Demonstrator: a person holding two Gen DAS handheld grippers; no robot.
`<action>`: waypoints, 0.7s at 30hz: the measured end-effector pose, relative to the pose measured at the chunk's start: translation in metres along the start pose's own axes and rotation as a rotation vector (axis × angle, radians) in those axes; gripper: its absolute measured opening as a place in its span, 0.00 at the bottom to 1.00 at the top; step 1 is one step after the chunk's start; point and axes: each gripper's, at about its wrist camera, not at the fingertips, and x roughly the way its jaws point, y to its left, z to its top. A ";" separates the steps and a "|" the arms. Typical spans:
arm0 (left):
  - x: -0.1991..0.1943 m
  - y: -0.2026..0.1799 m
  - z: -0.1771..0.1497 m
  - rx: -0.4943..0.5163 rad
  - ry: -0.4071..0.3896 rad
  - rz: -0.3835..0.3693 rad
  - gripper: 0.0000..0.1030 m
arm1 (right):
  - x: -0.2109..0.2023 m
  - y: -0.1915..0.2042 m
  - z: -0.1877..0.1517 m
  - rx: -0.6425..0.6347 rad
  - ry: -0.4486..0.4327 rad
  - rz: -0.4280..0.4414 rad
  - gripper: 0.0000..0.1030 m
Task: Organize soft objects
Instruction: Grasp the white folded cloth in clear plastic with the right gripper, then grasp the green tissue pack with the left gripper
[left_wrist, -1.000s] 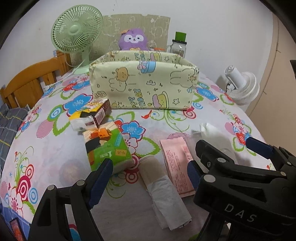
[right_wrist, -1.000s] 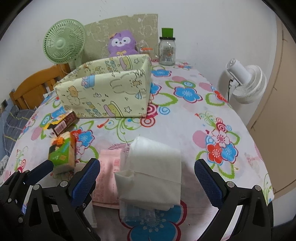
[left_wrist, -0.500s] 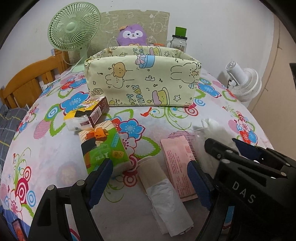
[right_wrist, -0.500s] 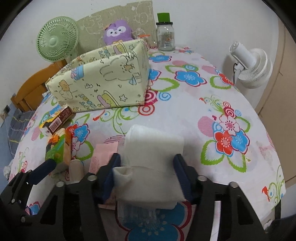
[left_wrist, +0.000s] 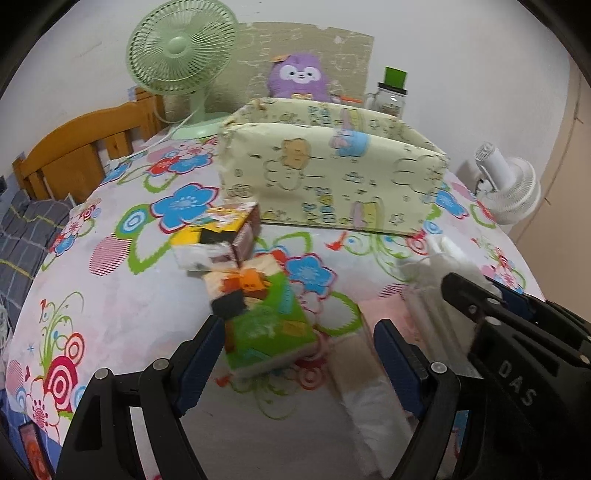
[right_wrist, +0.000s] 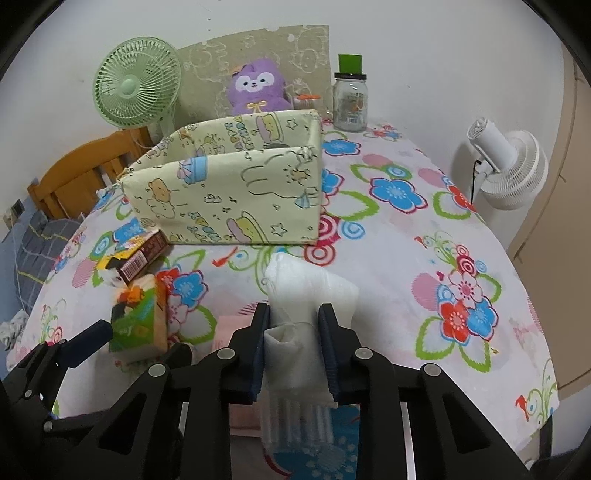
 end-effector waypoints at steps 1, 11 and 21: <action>0.001 0.002 0.000 -0.005 0.001 0.003 0.82 | 0.001 0.002 0.001 -0.001 -0.001 0.000 0.29; 0.013 0.020 0.010 -0.069 0.002 -0.005 0.64 | 0.010 0.009 0.012 -0.006 -0.008 -0.021 0.29; 0.029 0.013 0.005 -0.054 0.045 0.012 0.57 | 0.021 0.014 0.015 -0.015 0.010 -0.021 0.29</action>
